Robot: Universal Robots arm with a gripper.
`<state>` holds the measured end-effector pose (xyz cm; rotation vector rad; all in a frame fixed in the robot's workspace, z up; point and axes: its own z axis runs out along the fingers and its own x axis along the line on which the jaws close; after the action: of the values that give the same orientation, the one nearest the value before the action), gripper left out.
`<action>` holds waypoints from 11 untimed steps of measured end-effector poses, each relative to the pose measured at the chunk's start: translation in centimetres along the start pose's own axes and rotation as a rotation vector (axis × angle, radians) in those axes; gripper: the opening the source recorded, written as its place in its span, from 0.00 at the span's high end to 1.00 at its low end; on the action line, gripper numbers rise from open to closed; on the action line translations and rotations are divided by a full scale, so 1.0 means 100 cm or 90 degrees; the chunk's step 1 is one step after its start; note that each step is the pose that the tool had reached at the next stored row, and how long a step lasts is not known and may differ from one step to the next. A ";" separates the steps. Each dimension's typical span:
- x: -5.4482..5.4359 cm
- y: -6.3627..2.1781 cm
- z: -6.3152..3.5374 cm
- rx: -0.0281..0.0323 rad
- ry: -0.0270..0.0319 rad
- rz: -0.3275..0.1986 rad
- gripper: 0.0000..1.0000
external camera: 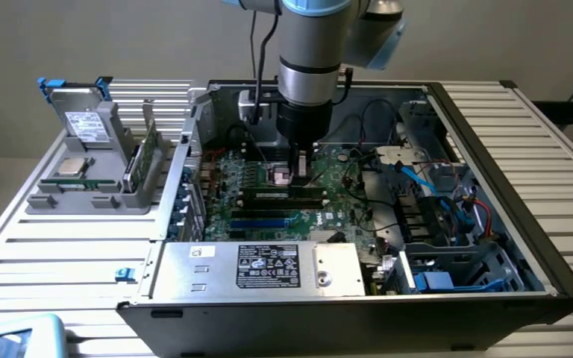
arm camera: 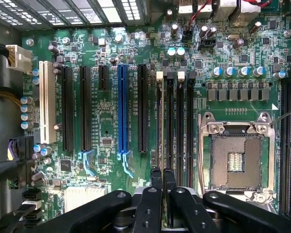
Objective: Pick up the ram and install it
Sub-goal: 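Insert the ram into the slot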
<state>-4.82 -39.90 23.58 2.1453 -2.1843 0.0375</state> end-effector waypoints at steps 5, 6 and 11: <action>0.000 0.0000 0.0002 0.0009 0.0000 0.000 0.87; 0.001 0.0000 0.0003 0.0013 -0.0001 0.000 0.87; 0.001 0.0000 0.0006 0.0025 -0.0001 0.000 0.87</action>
<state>-4.82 -40.03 23.54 2.1475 -2.1861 0.0417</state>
